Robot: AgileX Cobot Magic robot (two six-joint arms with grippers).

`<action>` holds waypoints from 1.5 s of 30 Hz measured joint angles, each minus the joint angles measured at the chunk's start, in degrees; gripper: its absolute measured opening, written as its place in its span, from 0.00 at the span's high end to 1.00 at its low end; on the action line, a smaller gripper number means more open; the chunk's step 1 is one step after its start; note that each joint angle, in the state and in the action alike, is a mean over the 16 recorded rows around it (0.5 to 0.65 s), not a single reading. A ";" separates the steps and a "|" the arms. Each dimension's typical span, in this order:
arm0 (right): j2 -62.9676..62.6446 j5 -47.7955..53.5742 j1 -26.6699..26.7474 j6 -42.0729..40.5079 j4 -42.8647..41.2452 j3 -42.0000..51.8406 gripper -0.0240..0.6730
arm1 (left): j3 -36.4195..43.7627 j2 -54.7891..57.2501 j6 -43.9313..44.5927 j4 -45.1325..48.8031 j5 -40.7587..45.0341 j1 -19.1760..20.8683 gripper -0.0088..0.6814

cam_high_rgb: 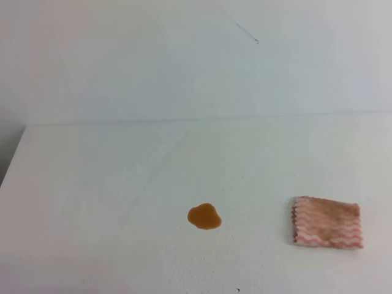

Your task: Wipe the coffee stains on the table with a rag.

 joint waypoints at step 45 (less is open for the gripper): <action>77.14 14.63 18.55 -14.25 0.59 -37.38 0.48 | 0.00 0.00 -0.01 0.01 0.30 0.00 0.99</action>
